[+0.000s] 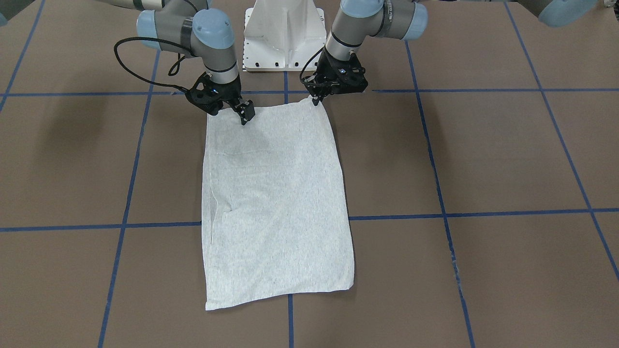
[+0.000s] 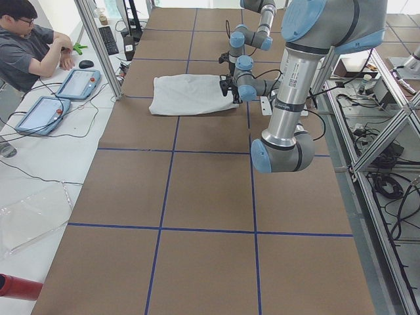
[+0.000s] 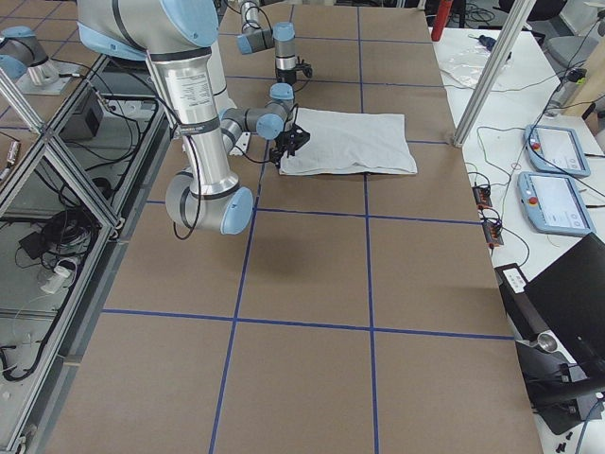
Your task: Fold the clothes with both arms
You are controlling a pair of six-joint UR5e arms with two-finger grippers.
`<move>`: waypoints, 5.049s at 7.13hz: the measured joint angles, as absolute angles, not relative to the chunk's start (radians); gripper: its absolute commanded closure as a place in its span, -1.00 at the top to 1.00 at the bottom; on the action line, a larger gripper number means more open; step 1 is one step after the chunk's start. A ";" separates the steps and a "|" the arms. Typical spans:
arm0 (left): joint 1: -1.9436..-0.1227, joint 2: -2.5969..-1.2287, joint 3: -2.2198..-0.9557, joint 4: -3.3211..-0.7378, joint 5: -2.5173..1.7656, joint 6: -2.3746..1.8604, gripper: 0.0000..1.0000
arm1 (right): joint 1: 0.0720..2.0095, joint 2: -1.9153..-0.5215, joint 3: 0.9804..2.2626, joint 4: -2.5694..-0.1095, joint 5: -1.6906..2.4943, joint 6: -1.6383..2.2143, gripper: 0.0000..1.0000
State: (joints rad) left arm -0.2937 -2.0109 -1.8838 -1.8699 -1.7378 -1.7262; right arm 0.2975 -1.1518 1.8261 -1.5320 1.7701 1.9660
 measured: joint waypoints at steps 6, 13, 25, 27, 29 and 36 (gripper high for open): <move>-0.291 -2.012 -1.883 -1.870 -1.736 -1.731 -1.00 | 0.297 -1.126 1.840 -1.536 1.773 1.979 -1.00; -0.166 -1.858 -2.174 -1.808 -1.733 -1.779 -1.00 | 0.257 -1.186 2.061 -1.535 1.785 2.025 -1.00; -0.461 -1.959 -2.059 -1.716 -1.740 -1.828 -1.00 | 0.485 -0.998 1.790 -1.257 1.764 1.858 -1.00; -0.497 -2.005 -1.988 -1.718 -1.739 -1.827 1.00 | 0.528 -0.937 1.703 -1.235 1.764 1.855 1.00; -0.596 -2.069 -1.866 -1.719 -1.741 -1.786 1.00 | 0.577 -0.848 1.576 -1.232 1.780 1.855 1.00; -0.860 -2.066 -1.734 -1.777 -1.901 -1.332 1.00 | 0.794 -0.794 1.485 -1.367 1.984 1.540 1.00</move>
State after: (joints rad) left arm -0.8603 -2.0656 -1.7340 -1.7771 -1.9008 -1.3323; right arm 0.7939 -0.7937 1.4852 -1.3669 1.9844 1.5398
